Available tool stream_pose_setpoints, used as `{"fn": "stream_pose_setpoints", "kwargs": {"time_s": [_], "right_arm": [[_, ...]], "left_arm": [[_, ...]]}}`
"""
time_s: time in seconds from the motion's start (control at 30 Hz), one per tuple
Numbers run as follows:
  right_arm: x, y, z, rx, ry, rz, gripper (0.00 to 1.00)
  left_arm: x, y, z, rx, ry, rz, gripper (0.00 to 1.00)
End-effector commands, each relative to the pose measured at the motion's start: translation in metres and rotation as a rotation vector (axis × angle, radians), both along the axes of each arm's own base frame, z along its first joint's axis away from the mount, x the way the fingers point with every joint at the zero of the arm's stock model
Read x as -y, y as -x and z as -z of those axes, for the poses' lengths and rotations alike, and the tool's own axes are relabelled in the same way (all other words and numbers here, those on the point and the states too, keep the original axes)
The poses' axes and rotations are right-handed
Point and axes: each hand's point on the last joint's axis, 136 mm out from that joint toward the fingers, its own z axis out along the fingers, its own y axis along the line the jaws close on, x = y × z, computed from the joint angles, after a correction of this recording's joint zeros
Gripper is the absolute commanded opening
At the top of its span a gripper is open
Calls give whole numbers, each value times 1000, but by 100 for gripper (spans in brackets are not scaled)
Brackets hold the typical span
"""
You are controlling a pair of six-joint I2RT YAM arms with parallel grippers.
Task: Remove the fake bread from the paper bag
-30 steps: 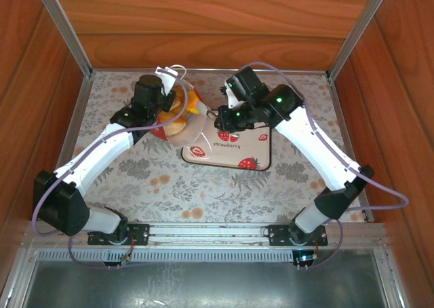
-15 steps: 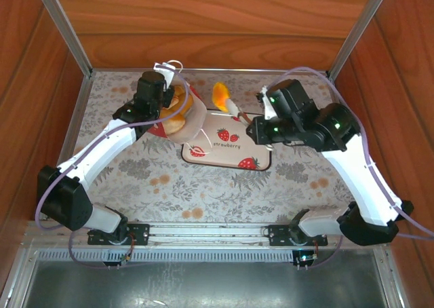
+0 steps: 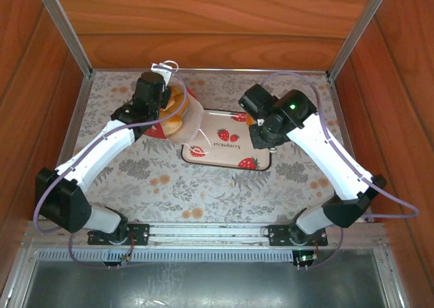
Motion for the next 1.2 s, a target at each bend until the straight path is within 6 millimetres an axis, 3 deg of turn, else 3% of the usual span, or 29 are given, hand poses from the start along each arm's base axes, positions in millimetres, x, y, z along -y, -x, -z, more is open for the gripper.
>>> {"fn": "stream_pose_setpoints", "kwargs": {"time_s": [0.0,0.3,0.73,1.17], "right_arm": [[21,-3,9,-20,150,5,17],[27,-20,39,-115,363,0,19],[33,-40,61,-169,563,-16,21],[27,-35,87,-262,618,-51,26]], "left_arm": [[-11,7,-32,86,17,-53,0],[-24,10,-31,88,-24,-103,0],[-55,12,-24,70,8,-152,0],[-70,5,-23,65,15,-188,0]]}}
